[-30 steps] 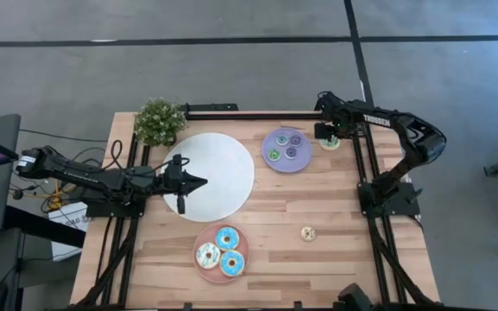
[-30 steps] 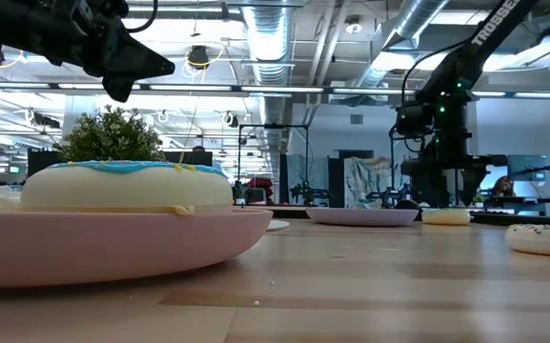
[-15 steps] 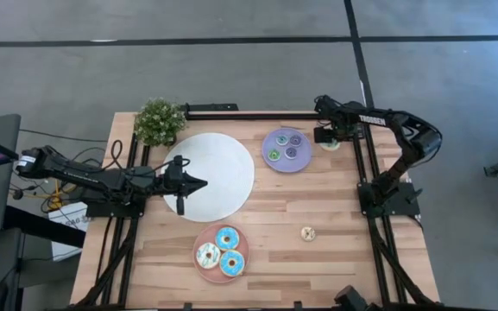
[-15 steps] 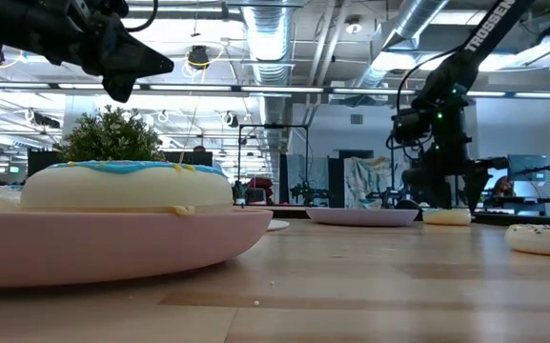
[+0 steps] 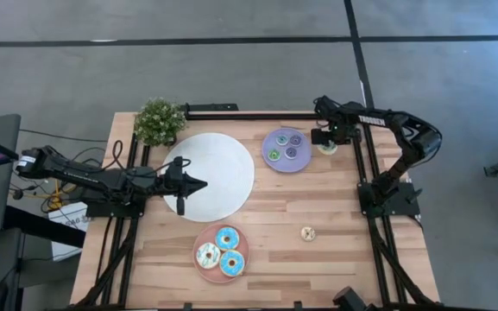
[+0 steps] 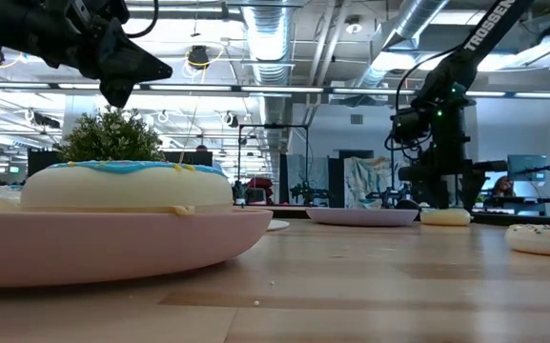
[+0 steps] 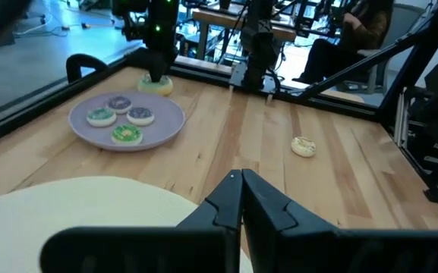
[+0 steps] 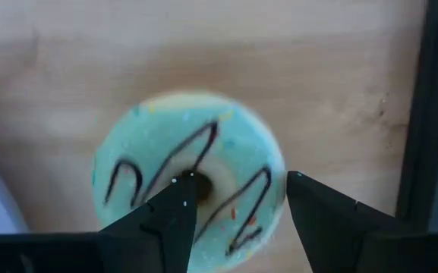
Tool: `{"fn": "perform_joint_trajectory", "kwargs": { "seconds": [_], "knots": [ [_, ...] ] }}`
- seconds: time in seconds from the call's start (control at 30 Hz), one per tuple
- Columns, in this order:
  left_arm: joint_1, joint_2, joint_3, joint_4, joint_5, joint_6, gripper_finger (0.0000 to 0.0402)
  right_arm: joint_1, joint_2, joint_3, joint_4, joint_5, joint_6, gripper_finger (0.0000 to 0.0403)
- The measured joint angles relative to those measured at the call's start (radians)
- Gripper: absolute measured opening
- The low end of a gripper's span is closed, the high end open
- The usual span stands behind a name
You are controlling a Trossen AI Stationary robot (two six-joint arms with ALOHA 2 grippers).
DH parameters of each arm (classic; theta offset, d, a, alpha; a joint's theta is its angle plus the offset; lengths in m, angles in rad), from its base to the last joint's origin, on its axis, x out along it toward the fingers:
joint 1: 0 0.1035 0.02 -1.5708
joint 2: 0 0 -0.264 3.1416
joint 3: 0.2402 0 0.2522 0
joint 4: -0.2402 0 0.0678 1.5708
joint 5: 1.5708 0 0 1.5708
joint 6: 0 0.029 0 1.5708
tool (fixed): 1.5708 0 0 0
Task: Pick & Place donuts
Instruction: Put the large light green donut on the pink plate
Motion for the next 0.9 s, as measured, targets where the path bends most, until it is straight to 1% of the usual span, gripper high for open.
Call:
{"fn": "perform_joint_trajectory", "kwargs": {
  "seconds": [0.07,0.1,0.17,0.3,0.5,0.6,0.8,0.9],
  "knots": [
    [0.0,0.0,0.0,-0.01,0.0,-0.003,0.0,0.0,0.0,0.0,0.022,0.027,0.02,0.0191],
    [0.0,0.0,0.0,-0.012,0.0,-0.004,0.0,-0.001,-0.001,0.0,0.021,0.024,0.025,0.0191],
    [0.0,0.0,0.0,-0.008,0.0,-0.004,0.0,-0.001,-0.001,0.0,0.015,-0.013,0.015,0.0192],
    [0.0,0.0,0.0,-0.008,0.0,-0.004,0.0,0.001,0.0,-0.002,0.019,-0.006,0.025,0.019],
    [0.0,0.0,0.0,-0.008,0.0,-0.004,0.0,0.013,0.002,-0.003,0.005,-0.054,0.014,0.0188],
    [0.0,0.0,0.0,-0.008,0.0,-0.004,0.0,0.014,0.002,-0.003,0.014,-0.057,0.034,0.0198],
    [0.0,0.0,0.0,-0.008,0.0,-0.004,0.0,0.013,0.002,-0.008,0.026,-0.052,0.037,0.024],
    [0.0,0.0,0.0,-0.008,0.0,-0.004,0.0,0.021,0.003,-0.011,0.026,-0.046,0.035,0.0252]
  ]
}}
